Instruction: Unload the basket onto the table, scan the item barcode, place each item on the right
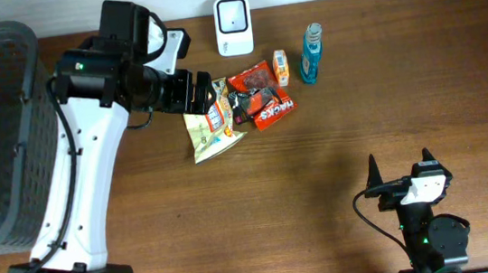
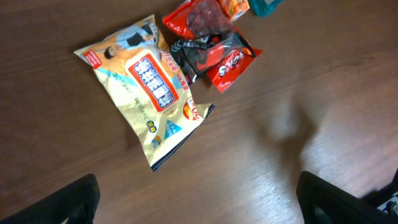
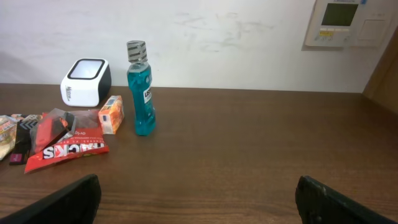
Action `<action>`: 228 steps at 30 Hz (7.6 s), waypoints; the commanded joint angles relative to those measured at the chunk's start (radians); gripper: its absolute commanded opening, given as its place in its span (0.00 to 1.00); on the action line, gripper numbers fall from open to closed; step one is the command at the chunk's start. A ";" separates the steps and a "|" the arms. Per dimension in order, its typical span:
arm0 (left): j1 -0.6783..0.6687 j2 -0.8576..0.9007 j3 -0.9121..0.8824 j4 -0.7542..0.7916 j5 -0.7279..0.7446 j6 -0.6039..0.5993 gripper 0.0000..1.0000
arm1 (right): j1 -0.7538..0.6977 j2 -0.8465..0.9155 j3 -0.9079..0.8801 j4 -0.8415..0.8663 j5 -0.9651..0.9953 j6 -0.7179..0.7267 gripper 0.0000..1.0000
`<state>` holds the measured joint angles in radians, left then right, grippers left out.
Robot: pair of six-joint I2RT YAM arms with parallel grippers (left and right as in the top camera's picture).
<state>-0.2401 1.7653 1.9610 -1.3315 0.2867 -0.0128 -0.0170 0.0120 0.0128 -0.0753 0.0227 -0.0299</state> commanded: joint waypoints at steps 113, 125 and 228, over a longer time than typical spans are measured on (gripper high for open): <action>0.069 0.436 0.002 0.101 0.024 -0.107 0.99 | 0.011 1.056 0.809 -0.215 -1.061 0.252 0.98; 0.111 0.436 0.002 0.177 -0.315 -0.106 0.99 | 0.011 1.057 0.993 -0.638 -0.734 0.230 0.98; 0.112 0.438 0.001 0.195 -0.359 -0.106 0.99 | 0.474 1.888 1.593 -0.571 -0.069 -0.137 0.74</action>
<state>-0.1314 2.1983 1.9461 -1.1366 -0.0643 -0.1246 0.4526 1.9228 1.5787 -0.6910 -0.1936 -0.1787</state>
